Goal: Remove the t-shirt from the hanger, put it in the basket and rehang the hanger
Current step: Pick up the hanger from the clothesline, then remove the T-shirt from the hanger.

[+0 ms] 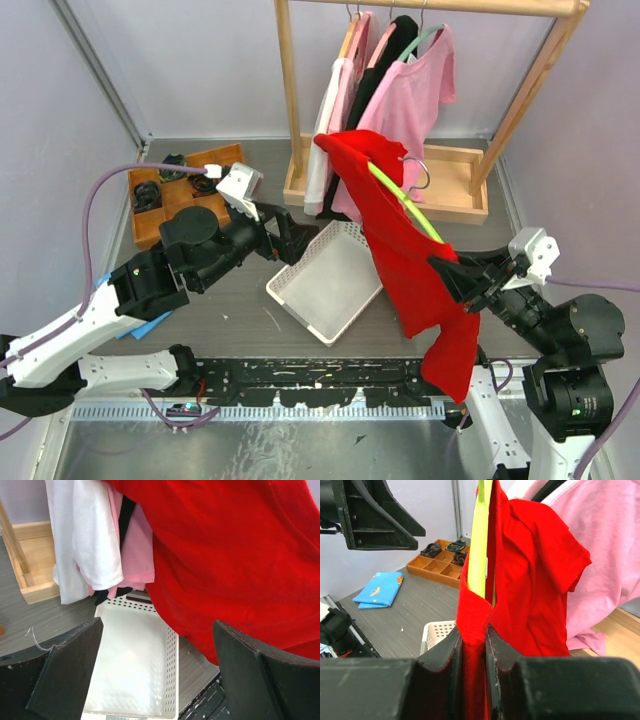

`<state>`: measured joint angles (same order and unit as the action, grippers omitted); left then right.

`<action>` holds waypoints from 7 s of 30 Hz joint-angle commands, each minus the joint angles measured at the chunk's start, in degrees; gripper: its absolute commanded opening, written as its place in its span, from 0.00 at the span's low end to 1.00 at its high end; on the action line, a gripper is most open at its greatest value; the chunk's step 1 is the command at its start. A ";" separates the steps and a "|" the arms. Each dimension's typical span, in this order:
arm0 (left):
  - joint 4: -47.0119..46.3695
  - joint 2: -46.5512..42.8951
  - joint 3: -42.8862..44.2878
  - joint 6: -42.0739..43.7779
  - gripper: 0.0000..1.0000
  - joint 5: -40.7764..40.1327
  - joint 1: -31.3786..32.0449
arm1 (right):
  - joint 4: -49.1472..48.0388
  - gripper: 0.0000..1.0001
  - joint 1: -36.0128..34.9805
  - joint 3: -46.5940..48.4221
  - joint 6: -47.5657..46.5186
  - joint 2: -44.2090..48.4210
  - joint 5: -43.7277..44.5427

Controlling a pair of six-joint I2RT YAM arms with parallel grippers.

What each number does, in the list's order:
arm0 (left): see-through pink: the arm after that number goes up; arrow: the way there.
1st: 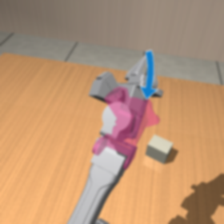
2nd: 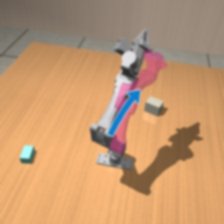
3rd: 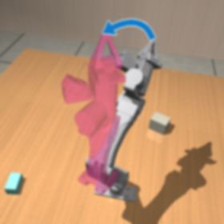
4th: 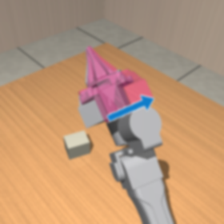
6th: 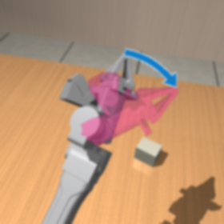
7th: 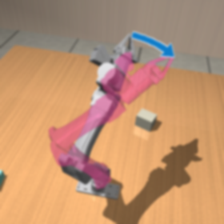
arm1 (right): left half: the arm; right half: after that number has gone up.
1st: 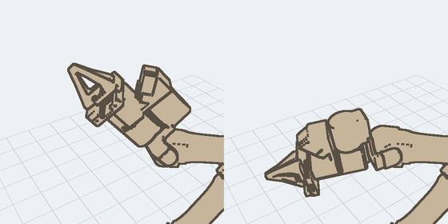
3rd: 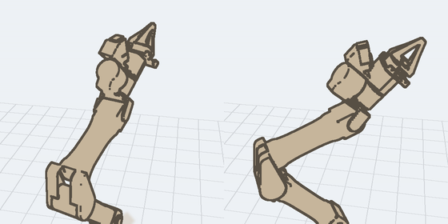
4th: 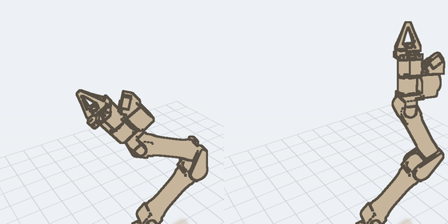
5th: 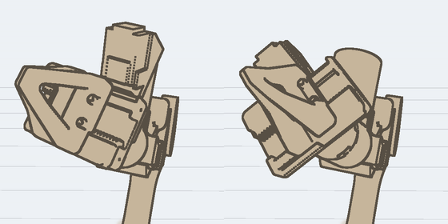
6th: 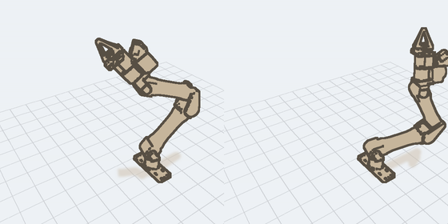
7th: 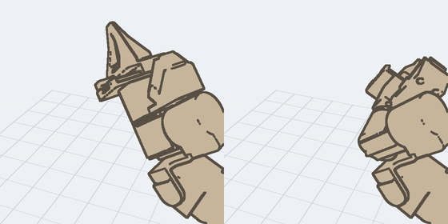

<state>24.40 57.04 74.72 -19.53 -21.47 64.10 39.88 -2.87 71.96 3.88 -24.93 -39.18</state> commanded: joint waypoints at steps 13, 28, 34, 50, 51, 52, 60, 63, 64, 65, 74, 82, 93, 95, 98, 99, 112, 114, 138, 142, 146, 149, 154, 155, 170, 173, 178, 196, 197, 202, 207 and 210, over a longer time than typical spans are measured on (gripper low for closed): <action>-2.63 3.92 1.16 0.71 0.98 -0.01 1.76 | -7.49 0.01 0.14 -1.18 0.88 5.56 12.60; -7.03 9.67 7.91 4.00 0.98 -0.95 4.25 | -4.11 0.01 0.15 -1.47 2.31 7.31 20.17; -8.68 13.63 11.61 5.20 0.98 -0.18 6.47 | -2.23 0.00 0.15 -0.54 3.08 10.91 25.13; -9.95 21.33 18.16 8.38 0.98 -2.27 10.77 | -2.48 0.01 0.15 0.26 3.76 12.72 34.72; -10.12 21.24 17.99 8.45 0.98 -2.36 10.80 | -2.51 0.01 0.17 0.06 3.71 12.67 34.62; -10.32 21.26 17.86 8.38 0.98 -2.41 10.83 | -2.56 0.01 0.15 -0.19 3.64 12.60 34.61; -10.76 21.75 17.86 8.81 0.98 -2.62 10.79 | -3.25 0.01 0.14 -1.52 3.45 11.65 34.20; -11.03 20.90 16.50 8.46 0.98 -3.21 10.79 | -3.85 0.01 0.15 -2.18 3.65 11.18 34.26; -11.17 20.48 15.96 8.39 0.98 -3.44 10.81 | -3.99 0.01 0.08 -2.32 3.53 11.00 34.26; -11.27 20.01 15.50 8.30 0.98 -3.74 10.82 | -4.16 0.00 0.14 -2.47 3.54 10.89 34.30; -13.57 17.58 11.20 4.66 0.98 -3.02 10.79 | -4.94 0.01 0.15 -4.90 3.40 10.48 34.95; -14.62 17.25 10.22 2.98 0.98 -2.59 10.79 | -5.95 0.01 0.15 -6.26 3.29 9.95 34.93; -12.44 29.11 26.49 9.53 0.98 -3.61 10.80 | -4.05 0.00 0.15 -5.57 2.58 10.04 35.09; -12.38 31.09 28.86 10.08 0.98 -4.14 10.79 | -3.93 0.01 0.15 -5.53 2.46 10.36 34.98; -11.33 34.54 33.15 11.26 0.98 -4.34 10.81 | -3.72 0.01 0.15 -5.42 2.49 10.61 34.77; -10.93 35.69 34.68 11.72 0.98 -4.53 10.72 | -3.67 0.01 0.15 -5.31 2.43 10.63 34.60; -7.82 45.93 47.69 12.80 0.99 -4.15 9.44 | -3.10 0.01 0.15 -4.65 2.69 11.38 32.85; -7.66 47.08 48.71 12.07 0.99 -3.38 9.34 | -2.97 0.01 0.15 -4.64 2.57 11.35 32.77; -9.39 54.71 56.42 9.01 0.89 -1.58 6.86 | -1.23 0.01 0.15 -3.71 2.79 12.25 32.24; -9.22 55.52 57.12 8.74 0.83 -1.58 6.45 | -1.12 0.01 0.19 -3.47 2.80 12.39 32.17; -9.75 55.93 57.52 8.19 0.72 -1.23 6.05 | -1.12 0.01 0.15 -3.57 2.97 12.44 31.89; -9.61 56.53 58.37 8.01 0.52 -0.84 5.87 | -1.04 0.01 0.15 -3.50 2.93 12.50 31.97; -9.45 57.30 59.40 7.88 0.14 0.79 5.77 | -0.87 0.01 0.15 -3.37 2.91 12.53 32.30; -9.43 57.47 59.51 7.80 0.08 1.16 5.78 | -0.86 0.01 0.15 -3.37 2.85 12.48 32.39; -9.74 51.10 52.48 8.29 0.00 17.47 7.97 | -1.60 0.01 0.10 -4.03 3.39 11.16 36.86; -8.42 48.76 49.70 8.45 0.00 19.33 8.87 | -2.05 0.01 0.15 -4.19 3.38 10.88 37.88; -6.89 45.78 45.05 7.99 0.00 21.61 9.82 | -2.82 0.01 0.15 -4.47 3.09 10.17 37.89; -19.59 39.86 37.88 18.29 0.98 18.04 10.17 | -2.72 0.01 0.15 -5.61 3.16 9.24 33.96; -20.40 40.52 38.20 19.17 0.98 18.78 10.17 | -2.59 0.01 0.15 -5.63 3.08 9.28 33.42; -21.84 45.52 42.42 21.10 0.98 21.29 10.17 | -1.38 0.01 0.15 -5.42 2.63 8.94 31.21; -20.48 50.06 47.72 21.57 0.99 22.87 10.22 | -0.53 0.01 0.15 -4.84 2.40 8.93 30.60; -19.59 52.21 50.44 21.96 0.97 22.56 10.17 | -0.04 0.00 0.15 -4.35 2.25 8.93 30.18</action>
<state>5.48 107.44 121.05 0.93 0.03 74.04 45.60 -2.87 65.56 6.61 -14.79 -7.64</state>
